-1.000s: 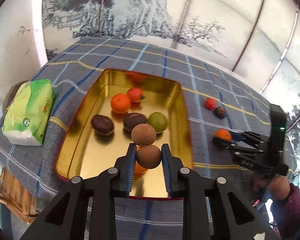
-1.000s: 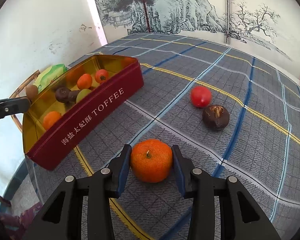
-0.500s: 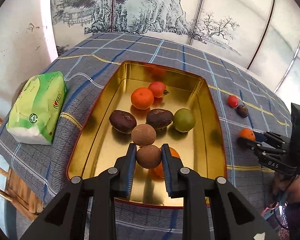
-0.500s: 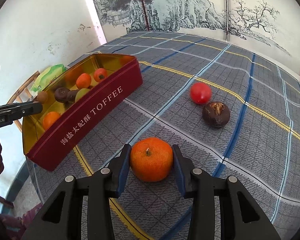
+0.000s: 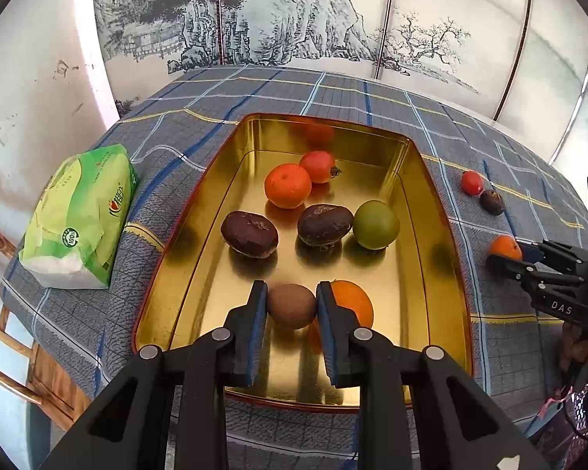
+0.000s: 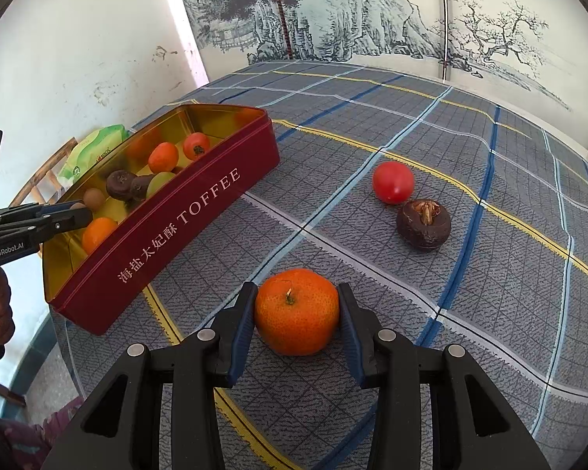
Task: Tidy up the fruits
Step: 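Release the kiwis into the tin with the left gripper while the right gripper grasps the tangerine, then carry the tangerine over the gold tin with the right gripper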
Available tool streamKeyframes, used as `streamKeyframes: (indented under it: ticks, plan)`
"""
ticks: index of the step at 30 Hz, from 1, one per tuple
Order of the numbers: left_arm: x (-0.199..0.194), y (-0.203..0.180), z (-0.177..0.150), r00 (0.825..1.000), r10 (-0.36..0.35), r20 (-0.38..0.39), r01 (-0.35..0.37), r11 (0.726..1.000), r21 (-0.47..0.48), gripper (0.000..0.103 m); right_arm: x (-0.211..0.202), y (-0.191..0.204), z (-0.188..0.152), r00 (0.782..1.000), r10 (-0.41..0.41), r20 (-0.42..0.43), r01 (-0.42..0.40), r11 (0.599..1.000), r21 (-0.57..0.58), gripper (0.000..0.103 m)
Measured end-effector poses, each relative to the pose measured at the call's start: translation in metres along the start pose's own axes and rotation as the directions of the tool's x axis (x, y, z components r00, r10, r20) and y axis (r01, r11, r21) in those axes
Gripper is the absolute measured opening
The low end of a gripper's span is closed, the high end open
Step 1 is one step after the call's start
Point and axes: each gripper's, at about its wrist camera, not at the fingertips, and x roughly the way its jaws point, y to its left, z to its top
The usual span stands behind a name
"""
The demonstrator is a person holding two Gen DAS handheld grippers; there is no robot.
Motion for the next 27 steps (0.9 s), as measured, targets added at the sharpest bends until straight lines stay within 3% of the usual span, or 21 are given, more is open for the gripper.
streamKeyframes:
  ticks: [6,11,14,27]
  plan:
    - [-0.002,-0.003,-0.002,1.000,0.026,0.010,-0.026,1.000,0.017,0.027,0.000,0.000,0.000,1.000,-0.004,0.000,0.004,1.000,-0.003,0.041]
    - [-0.005,-0.006,-0.003,0.997,0.071,0.029,-0.072,0.997,0.022,0.057,0.000,0.000,0.000,1.000,-0.007,-0.001,0.007,1.000,-0.006,0.041]
    - [-0.007,-0.008,-0.004,0.995,0.091,0.036,-0.093,0.995,0.034,0.063,0.000,0.000,-0.001,1.000,-0.009,-0.001,0.009,1.000,-0.003,0.041]
    - [-0.008,-0.018,-0.008,0.991,0.131,0.038,-0.133,0.988,0.073,0.072,-0.003,0.001,-0.003,1.000,-0.025,0.009,0.024,1.000,0.012,0.041]
